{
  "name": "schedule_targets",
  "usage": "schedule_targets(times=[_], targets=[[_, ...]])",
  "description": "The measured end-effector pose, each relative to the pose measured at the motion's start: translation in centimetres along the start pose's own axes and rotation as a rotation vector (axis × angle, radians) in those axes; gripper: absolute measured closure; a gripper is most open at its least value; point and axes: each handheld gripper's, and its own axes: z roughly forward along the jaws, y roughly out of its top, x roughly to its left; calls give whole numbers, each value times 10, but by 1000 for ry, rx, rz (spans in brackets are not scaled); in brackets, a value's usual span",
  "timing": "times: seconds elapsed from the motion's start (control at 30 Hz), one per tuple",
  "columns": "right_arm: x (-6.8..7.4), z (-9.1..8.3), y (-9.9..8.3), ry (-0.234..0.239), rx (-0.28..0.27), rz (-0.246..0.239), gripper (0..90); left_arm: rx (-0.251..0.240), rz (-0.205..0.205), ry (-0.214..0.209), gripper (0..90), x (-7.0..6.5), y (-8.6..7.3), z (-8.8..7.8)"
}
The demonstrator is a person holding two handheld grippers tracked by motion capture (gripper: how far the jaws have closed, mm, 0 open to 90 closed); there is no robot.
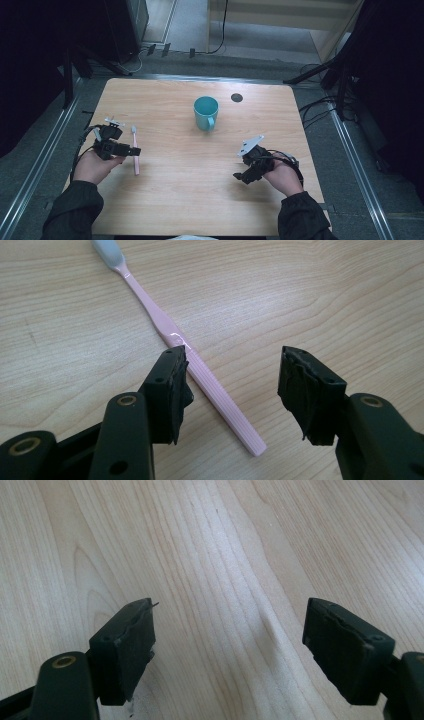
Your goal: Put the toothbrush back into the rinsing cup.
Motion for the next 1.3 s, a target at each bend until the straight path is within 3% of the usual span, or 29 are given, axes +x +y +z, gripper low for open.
schedule_targets(times=[0.27, 0.6, 0.67, 0.77, 0.87, 0.9, 1.1, 1.17, 1.3], targets=[[1, -2, -4, -6, 2, 10, 208, 44, -10, 35, 465, 1, 10, 2], [3, -5, -10, -13, 6, 30, 207, 97, -64, -1, 494, 6, 21, 6], [3, -5, -11, -18, 8, 26, 207, 133, -84, -12, 492, 9, 26, 6], [3, -6, -11, -18, 6, 21, 207, 137, -90, 18, 493, 10, 31, 5], [2, -6, -11, -16, 5, 27, 208, 137, -113, 10, 487, 13, 35, 5], [2, -5, -11, -19, 7, 24, 207, 141, -117, 29, 481, 15, 37, 7], [4, -5, -11, -18, 11, 17, 208, 152, -132, 53, 516, 19, 39, 10], [4, -4, -10, -15, 14, 16, 207, 181, -127, 51, 520, 18, 40, 13], [4, -4, -10, -12, 16, 16, 207, 195, -133, 68, 535, 15, 41, 17]])
